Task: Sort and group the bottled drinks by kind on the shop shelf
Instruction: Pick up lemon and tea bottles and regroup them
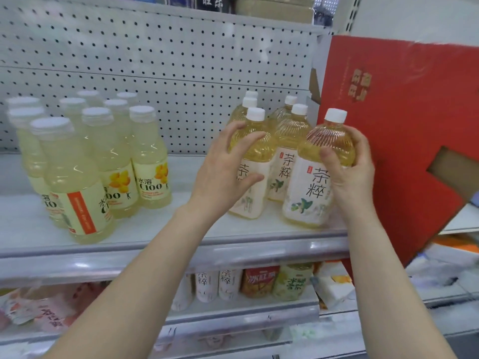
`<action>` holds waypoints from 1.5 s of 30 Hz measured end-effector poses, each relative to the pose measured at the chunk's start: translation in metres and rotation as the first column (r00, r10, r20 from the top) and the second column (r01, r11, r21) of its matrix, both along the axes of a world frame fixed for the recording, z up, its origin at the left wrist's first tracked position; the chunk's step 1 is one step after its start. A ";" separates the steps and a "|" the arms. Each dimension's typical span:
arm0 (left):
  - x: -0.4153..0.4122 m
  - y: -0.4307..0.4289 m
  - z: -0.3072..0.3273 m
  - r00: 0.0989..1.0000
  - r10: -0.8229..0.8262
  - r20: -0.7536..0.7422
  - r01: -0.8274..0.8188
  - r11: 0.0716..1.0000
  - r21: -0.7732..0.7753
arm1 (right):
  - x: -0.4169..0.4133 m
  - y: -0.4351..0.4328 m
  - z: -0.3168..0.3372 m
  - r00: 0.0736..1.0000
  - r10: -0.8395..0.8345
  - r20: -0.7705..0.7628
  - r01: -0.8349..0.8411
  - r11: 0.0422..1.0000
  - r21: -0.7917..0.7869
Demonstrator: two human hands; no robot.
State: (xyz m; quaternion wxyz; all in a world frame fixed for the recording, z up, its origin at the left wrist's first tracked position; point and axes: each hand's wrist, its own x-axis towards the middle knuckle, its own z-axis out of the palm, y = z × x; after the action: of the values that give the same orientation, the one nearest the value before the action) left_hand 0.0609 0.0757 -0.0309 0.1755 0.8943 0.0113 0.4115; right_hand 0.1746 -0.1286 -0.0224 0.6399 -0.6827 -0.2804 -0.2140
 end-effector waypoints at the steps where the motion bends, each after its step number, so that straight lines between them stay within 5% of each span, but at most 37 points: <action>1: 0.001 0.000 -0.001 1.000 0.008 0.023 -0.008 1.000 0.005 | 0.003 0.002 -0.003 1.000 0.018 0.005 -0.018 1.000 -0.020; 9: 0.007 -0.007 -0.004 0.992 0.108 0.067 -0.111 0.993 0.043 | 0.015 0.007 -0.007 0.999 0.029 0.013 -0.027 0.986 -0.165; 16: 0.000 -0.004 -0.009 0.999 0.048 0.007 -0.049 0.997 0.056 | 0.000 0.006 -0.017 0.982 -0.147 0.118 0.177 0.936 -0.304; 22: -0.066 -0.001 -0.038 0.998 -0.003 0.058 0.023 0.940 -0.341 | -0.055 0.008 -0.054 0.929 -0.307 0.206 0.342 0.926 -0.162; 29: -0.191 0.024 -0.104 0.986 0.169 0.013 -0.112 0.707 -0.699 | -0.157 0.060 -0.121 0.996 0.087 -0.021 -0.089 0.978 -0.188; 37: -0.358 0.087 -0.153 0.905 0.414 -0.101 -0.311 0.479 -0.821 | -0.288 0.173 -0.149 0.897 0.440 -0.041 -0.422 0.826 -0.374; 45: -0.524 0.179 -0.155 0.766 0.624 -0.154 -0.451 0.352 -0.820 | -0.433 0.320 -0.157 0.779 0.624 -0.054 -0.587 0.698 -0.410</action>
State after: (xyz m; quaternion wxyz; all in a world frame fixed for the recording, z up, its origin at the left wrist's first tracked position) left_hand -0.4635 0.2550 -0.1862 0.4244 0.6070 0.4783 0.4718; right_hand -0.2589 0.1911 -0.1797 0.5057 -0.6588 -0.5555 0.0411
